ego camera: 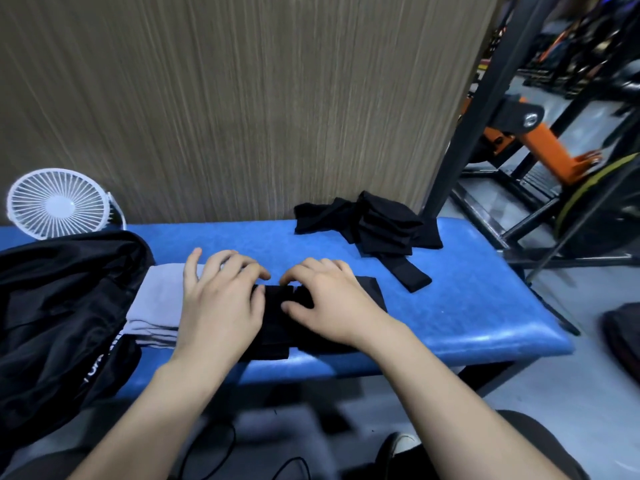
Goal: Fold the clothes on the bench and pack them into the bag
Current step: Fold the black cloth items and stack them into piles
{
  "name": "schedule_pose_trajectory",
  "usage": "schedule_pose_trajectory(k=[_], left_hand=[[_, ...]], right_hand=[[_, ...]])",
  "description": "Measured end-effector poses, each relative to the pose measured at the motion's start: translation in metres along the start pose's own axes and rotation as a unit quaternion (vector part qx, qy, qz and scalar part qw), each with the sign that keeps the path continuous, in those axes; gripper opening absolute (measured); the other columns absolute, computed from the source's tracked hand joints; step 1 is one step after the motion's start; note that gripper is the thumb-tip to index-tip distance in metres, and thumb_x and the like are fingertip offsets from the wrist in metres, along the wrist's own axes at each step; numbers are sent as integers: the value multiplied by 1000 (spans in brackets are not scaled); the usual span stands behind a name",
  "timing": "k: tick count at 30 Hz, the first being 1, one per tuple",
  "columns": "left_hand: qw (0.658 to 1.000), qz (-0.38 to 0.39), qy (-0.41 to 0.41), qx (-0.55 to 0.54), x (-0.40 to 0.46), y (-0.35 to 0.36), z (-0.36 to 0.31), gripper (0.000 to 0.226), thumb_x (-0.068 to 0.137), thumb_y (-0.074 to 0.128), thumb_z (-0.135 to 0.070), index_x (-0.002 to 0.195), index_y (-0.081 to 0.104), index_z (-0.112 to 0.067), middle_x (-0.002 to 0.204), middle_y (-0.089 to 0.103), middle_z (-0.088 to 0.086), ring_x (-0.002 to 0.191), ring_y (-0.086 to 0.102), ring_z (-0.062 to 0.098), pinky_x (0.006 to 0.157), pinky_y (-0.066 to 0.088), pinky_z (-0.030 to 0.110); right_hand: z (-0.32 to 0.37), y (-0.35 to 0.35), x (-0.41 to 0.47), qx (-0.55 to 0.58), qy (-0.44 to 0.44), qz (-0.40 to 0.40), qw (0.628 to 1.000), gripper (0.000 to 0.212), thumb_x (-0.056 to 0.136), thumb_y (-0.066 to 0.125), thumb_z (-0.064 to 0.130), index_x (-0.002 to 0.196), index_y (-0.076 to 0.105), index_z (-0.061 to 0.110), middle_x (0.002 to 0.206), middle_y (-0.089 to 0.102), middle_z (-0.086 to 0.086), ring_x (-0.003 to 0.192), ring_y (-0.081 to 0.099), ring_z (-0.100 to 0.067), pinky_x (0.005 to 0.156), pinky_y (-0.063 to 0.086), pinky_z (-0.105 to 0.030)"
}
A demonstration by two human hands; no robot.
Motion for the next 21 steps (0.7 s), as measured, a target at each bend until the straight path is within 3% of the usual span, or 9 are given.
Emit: schedule_pose_trajectory(k=[4, 8, 12, 17, 21], left_hand=[[998, -9, 12, -63, 16, -1, -23, 14, 83, 55, -23, 91, 65, -29, 91, 64, -15, 98, 58, 17, 104, 25, 34], [993, 50, 36, -98, 49, 15, -54, 15, 88, 59, -20, 100, 64, -27, 96, 64, -13, 91, 58, 18, 87, 34, 31], [988, 97, 71, -99, 102, 38, -92, 19, 93, 53, -26, 110, 60, -28, 105, 60, -9, 99, 58, 17, 90, 39, 33], [978, 158, 39, -132, 161, 76, -120, 31, 92, 56, -25, 122, 54, -28, 108, 59, -3, 100, 58, 20, 83, 49, 38], [959, 237, -69, -138, 182, 113, -124, 31, 90, 61, -33, 116, 53, -18, 106, 65, 2, 98, 61, 26, 72, 47, 36]], right_hand=[[-39, -28, -11, 15, 67, -68, 995, 24, 91, 60, 41, 111, 63, 30, 109, 63, 11, 106, 57, -14, 99, 38, -39], [-94, -55, -13, 15, 176, -147, 973, 14, 86, 61, 35, 98, 63, 30, 94, 63, 11, 92, 61, -15, 89, 48, -39], [-145, -69, -10, -42, 252, -164, 953, 16, 87, 58, 33, 101, 61, 27, 100, 64, 4, 97, 62, -23, 85, 46, -38], [-189, -67, 6, -70, 257, -220, 938, 29, 86, 63, 32, 113, 59, 21, 109, 55, -6, 99, 57, -33, 81, 46, -42], [-195, -55, 26, -89, 219, -239, 942, 31, 87, 65, 37, 113, 64, 21, 112, 55, -3, 105, 53, -29, 88, 42, -43]])
Point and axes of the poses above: each hand's wrist, its own x-axis towards the middle knuckle, its own y-axis out of the palm, z = x × y, the point moved 2 cm from there along x, towards the middle knuckle
